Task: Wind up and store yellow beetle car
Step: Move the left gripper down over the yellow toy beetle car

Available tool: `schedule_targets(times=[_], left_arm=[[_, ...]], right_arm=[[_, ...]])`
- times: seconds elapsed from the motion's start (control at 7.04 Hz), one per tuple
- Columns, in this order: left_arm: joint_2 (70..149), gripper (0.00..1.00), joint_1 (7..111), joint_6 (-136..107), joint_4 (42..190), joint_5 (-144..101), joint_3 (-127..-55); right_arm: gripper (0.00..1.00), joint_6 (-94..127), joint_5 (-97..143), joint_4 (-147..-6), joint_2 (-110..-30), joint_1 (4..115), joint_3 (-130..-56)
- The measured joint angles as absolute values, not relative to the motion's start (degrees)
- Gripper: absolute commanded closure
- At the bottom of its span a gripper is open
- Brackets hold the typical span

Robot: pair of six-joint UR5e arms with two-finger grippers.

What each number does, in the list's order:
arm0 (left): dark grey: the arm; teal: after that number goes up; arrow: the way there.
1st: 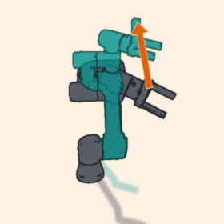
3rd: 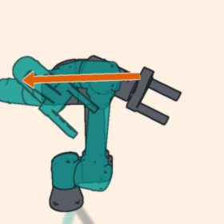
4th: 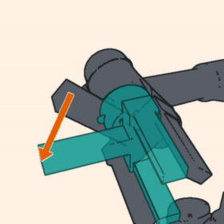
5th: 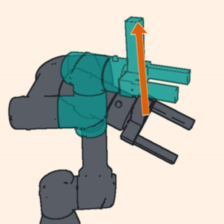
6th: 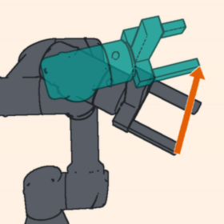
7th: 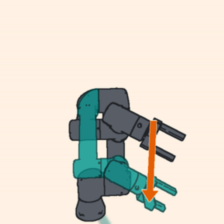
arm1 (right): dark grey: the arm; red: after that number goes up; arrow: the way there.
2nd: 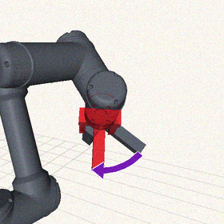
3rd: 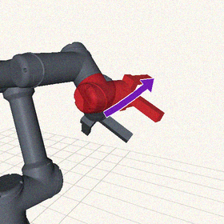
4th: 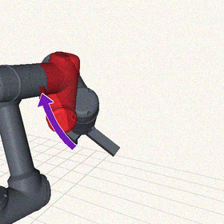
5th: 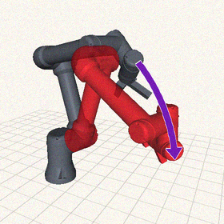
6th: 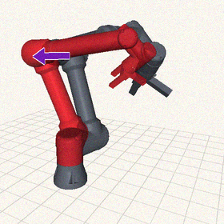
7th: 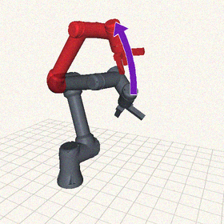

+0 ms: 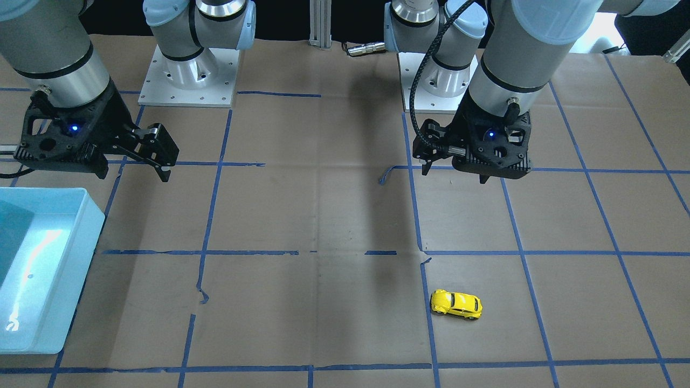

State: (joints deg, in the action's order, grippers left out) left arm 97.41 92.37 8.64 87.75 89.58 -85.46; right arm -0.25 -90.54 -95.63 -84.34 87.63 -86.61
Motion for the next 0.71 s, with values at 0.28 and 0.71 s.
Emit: schedule_targets(times=[0.28,0.71], left_arm=[[96.95,0.0,92.5,18.8,87.69,89.42,-88.57],[97.88,0.0,92.39,45.88,83.85,89.44,-92.01]], right_arm=[[0.0,-0.26,-90.57,-95.63,-84.37,87.63,-86.61],[0.0,-0.26,-90.75,-95.37,-84.79,87.56,-86.55]])
